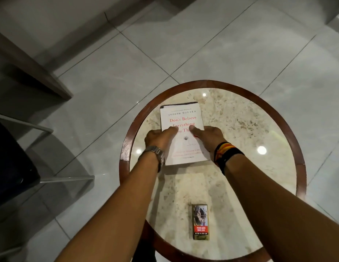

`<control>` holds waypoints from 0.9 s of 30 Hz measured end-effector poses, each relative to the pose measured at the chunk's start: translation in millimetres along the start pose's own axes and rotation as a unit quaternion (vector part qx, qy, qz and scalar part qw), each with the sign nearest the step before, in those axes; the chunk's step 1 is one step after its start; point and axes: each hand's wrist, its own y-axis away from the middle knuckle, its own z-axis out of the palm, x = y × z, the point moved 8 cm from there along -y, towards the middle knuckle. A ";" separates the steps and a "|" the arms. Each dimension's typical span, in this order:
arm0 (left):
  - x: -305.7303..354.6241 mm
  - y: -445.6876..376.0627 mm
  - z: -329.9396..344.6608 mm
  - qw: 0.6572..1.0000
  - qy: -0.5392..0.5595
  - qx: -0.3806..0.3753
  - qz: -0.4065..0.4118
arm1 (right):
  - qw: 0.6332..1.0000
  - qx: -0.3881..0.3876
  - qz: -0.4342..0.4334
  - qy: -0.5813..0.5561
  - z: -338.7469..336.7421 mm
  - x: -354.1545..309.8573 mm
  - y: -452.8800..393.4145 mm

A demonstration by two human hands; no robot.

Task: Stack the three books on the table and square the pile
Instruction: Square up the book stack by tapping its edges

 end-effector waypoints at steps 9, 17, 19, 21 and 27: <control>59.9 66.6 35.2 0.937 -0.016 -0.031 0.347 | 0.952 -0.014 -0.287 0.109 -44.5 -67.8 51.5; 24.5 67.1 52.0 0.917 -0.149 -0.002 0.370 | 0.942 0.037 -0.303 0.140 -54.0 -24.0 55.3; 16.8 64.1 51.9 0.917 -0.165 0.002 0.363 | 0.942 0.040 -0.307 0.133 -51.1 -21.1 53.6; 13.2 59.8 50.7 0.920 -0.183 0.009 0.347 | 0.942 0.042 -0.309 0.123 -49.4 -22.6 52.3; 31.0 62.5 48.9 0.913 -0.169 0.029 0.371 | 0.948 0.065 -0.297 0.092 -59.6 -29.3 56.4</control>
